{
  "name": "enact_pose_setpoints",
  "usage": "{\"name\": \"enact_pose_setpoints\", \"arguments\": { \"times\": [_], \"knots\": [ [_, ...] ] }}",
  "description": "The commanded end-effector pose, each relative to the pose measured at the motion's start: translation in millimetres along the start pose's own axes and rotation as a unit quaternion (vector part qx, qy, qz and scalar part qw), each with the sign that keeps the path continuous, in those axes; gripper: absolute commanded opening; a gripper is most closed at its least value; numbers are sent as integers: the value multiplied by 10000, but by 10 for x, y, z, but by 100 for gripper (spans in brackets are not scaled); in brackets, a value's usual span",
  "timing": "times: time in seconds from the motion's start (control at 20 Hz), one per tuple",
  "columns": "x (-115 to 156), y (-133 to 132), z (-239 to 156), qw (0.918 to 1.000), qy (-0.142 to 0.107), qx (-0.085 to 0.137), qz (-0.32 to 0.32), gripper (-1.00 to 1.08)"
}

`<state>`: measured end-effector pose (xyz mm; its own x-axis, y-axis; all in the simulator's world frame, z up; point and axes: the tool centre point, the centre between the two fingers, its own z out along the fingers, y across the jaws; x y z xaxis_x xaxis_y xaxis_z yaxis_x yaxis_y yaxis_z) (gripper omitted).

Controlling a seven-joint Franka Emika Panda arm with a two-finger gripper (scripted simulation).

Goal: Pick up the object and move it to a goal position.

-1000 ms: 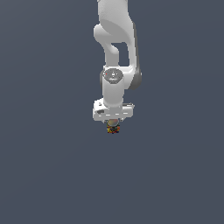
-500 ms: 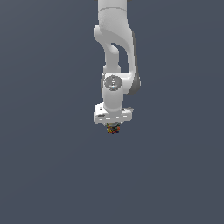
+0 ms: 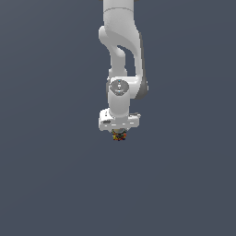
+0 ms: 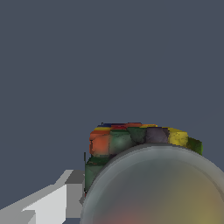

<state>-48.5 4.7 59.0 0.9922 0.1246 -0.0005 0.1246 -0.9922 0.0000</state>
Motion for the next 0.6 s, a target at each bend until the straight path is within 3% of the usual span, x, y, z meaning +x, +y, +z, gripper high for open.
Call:
{"name": "enact_pose_setpoints", "arguments": {
  "times": [0.0,0.3,0.55],
  "knots": [
    [1,-3,-2,10000,2,0,3,-100],
    [55,-170,-9,10000,2,0,3,-100],
    [166,-509,-23,10000,2,0,3,-100]
  ]
}}
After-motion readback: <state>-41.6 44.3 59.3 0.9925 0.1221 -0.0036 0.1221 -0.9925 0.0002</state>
